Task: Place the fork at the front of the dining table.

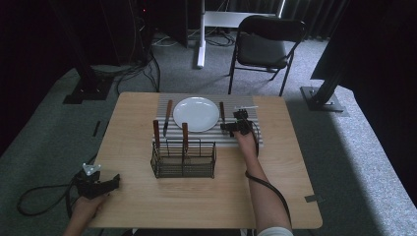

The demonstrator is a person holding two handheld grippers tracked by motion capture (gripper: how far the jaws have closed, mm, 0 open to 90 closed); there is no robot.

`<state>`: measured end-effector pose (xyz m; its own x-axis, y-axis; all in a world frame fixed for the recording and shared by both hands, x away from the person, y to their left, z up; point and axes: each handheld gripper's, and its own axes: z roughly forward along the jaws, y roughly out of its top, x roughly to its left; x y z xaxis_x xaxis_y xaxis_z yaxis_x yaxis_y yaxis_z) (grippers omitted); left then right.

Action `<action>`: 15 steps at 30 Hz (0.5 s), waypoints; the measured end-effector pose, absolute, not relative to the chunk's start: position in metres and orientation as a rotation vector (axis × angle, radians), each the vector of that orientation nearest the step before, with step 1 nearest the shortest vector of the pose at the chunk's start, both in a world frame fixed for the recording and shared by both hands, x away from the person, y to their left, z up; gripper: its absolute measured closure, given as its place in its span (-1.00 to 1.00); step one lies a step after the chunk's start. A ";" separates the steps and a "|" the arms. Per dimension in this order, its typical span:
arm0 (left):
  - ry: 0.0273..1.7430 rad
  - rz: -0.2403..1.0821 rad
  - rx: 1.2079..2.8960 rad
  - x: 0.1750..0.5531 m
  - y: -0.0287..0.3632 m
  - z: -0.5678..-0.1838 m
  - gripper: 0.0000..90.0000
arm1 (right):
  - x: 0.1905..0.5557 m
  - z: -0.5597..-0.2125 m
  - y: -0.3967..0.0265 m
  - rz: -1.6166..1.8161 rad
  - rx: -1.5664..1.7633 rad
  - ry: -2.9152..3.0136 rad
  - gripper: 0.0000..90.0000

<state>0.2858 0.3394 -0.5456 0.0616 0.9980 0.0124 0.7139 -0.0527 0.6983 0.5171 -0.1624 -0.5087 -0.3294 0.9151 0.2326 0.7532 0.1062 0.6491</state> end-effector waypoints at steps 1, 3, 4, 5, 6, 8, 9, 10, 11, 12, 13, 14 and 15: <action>1.704 0.707 1.823 0.286 0.339 -0.546 -0.84 | 0.516 -0.508 -0.164 1.040 1.659 2.151 -0.68; 1.704 0.707 1.822 0.286 0.339 -0.546 -0.84 | 0.512 -0.507 -0.167 1.060 1.665 2.145 -0.68; 1.704 0.707 1.823 0.286 0.339 -0.546 -0.84 | 0.510 -0.507 -0.169 1.060 1.656 2.143 -0.68; 1.704 0.707 1.822 0.286 0.339 -0.546 -0.84 | 0.508 -0.506 -0.170 1.064 1.656 2.141 -0.68; 1.704 0.707 1.822 0.286 0.339 -0.546 -0.84 | 0.505 -0.506 -0.172 1.071 1.658 2.138 -0.68; 1.704 0.707 1.822 0.286 0.339 -0.546 -0.84 | 0.500 -0.506 -0.177 1.075 1.661 2.129 -0.68; 1.704 0.707 1.822 0.286 0.339 -0.546 -0.84 | 0.499 -0.507 -0.178 1.078 1.662 2.124 -0.68; 1.704 0.707 1.822 0.286 0.339 -0.546 -0.84 | 0.498 -0.507 -0.180 1.077 1.666 2.118 -0.68; 1.704 0.707 1.822 0.286 0.339 -0.546 -0.84 | 0.496 -0.508 -0.182 1.080 1.662 2.107 -0.68; 1.705 0.707 1.821 0.286 0.339 -0.546 -0.84 | 0.494 -0.508 -0.184 1.081 1.671 2.103 -0.68; 1.704 0.707 1.822 0.286 0.339 -0.546 -0.84 | 0.493 -0.508 -0.186 1.081 1.670 2.102 -0.68; 1.704 0.707 1.822 0.286 0.339 -0.546 -0.84 | 0.491 -0.508 -0.188 1.083 1.672 2.098 -0.68; 1.704 0.707 1.822 0.286 0.339 -0.546 -0.84 | 0.490 -0.509 -0.190 1.083 1.667 2.098 -0.68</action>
<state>0.2858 0.3394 -0.5456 0.0617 0.9980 0.0125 0.7137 -0.0529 0.6985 0.4896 -0.1896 -0.5089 -0.3138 0.9174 0.2447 0.7311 0.0690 0.6788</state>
